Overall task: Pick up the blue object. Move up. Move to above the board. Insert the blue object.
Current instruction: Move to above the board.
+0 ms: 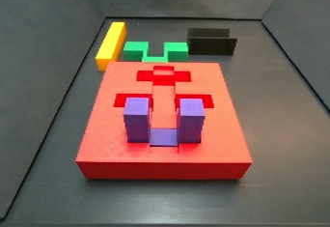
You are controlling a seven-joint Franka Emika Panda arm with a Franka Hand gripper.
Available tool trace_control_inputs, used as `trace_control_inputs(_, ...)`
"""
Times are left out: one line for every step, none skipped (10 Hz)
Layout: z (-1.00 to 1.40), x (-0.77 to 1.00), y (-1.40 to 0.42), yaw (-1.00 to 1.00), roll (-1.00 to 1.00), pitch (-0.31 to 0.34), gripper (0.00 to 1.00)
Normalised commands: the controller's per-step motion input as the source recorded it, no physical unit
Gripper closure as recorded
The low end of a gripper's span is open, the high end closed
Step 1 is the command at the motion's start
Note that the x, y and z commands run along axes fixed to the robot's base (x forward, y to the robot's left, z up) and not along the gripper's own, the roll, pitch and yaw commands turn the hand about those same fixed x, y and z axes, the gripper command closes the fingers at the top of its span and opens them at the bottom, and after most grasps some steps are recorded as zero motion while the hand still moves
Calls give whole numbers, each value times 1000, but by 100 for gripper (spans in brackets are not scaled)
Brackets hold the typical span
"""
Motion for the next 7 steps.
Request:
trace_control_inputs(255,33,10,4,3,71,100)
trace_control_inputs(198,21,6,2,4,64,100)
trace_control_inputs(137,-169,-1400,396,23,223,100)
trace_control_inputs(129,-169,-1400,358,64,184,100)
trace_control_inputs(128,-180,-1400,249,105,77,100)
trace_control_inputs(126,-188,-1400,116,38,15,100)
trace_control_inputs(126,-184,-1400,82,38,11,100)
